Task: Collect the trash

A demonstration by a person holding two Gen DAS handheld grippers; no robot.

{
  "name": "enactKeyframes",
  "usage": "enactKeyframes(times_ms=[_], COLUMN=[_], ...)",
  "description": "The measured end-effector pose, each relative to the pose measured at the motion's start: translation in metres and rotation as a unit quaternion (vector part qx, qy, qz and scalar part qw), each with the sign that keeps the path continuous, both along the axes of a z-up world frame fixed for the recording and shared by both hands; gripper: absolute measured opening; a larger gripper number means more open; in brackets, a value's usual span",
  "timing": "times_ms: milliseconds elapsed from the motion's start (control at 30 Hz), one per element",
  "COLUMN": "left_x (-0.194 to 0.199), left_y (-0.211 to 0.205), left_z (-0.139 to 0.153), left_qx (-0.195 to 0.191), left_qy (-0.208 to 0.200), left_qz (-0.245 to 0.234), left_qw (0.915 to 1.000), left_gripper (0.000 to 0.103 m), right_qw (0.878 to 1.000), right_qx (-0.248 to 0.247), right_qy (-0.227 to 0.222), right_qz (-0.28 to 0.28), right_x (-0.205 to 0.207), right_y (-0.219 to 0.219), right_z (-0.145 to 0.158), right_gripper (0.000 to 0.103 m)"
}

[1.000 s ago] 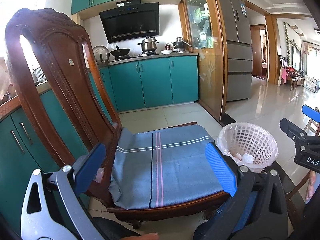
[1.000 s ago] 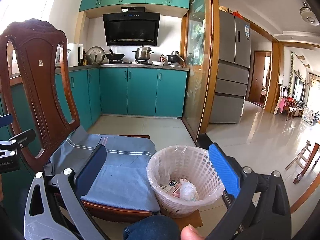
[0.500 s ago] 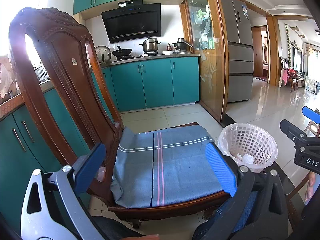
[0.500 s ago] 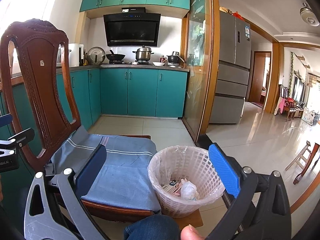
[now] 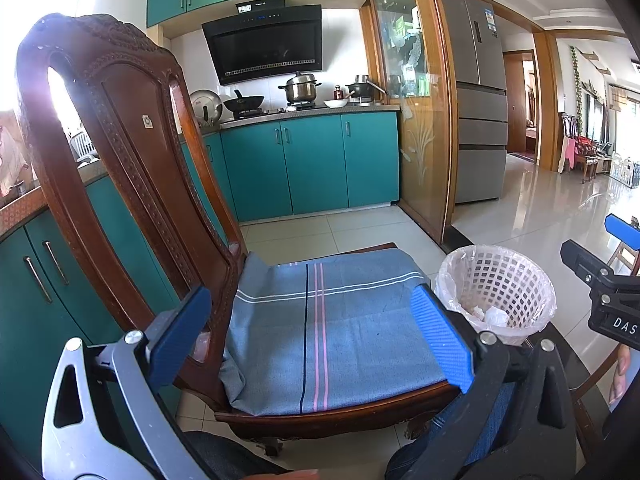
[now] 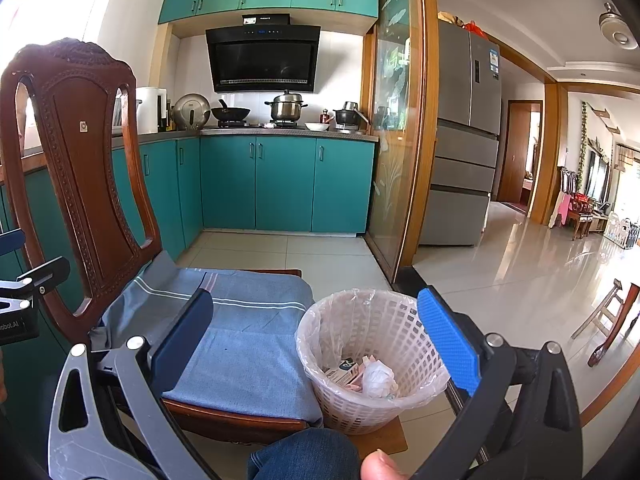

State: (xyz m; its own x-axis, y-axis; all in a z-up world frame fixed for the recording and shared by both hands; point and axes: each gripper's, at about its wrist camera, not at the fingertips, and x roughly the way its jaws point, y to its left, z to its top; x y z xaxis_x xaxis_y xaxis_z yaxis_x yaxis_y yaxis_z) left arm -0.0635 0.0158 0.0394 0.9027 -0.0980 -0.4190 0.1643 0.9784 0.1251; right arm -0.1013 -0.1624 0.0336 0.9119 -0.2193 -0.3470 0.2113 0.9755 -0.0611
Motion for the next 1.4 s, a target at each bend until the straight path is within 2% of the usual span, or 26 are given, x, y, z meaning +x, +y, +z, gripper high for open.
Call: enactKeyframes(times_ms=[1133,1400], left_x=[0.005,0.013], left_y=[-0.006,-0.007], left_z=[-0.007,-0.011], left_qx=[0.006,-0.001], left_qy=[0.01,0.029], left_qz=[0.001,-0.002], left_qw=[0.9999,0.9996], left_gripper=[0.1,0.1], right_qw=[1.0,1.0], right_qx=[0.005,0.006], right_qy=[0.016,0.021], right_qz=[0.001,0.002], right_x=[0.01,0.015], right_y=[0.006,0.004], right_z=[-0.009,-0.011], right_gripper=[0.1,0.1])
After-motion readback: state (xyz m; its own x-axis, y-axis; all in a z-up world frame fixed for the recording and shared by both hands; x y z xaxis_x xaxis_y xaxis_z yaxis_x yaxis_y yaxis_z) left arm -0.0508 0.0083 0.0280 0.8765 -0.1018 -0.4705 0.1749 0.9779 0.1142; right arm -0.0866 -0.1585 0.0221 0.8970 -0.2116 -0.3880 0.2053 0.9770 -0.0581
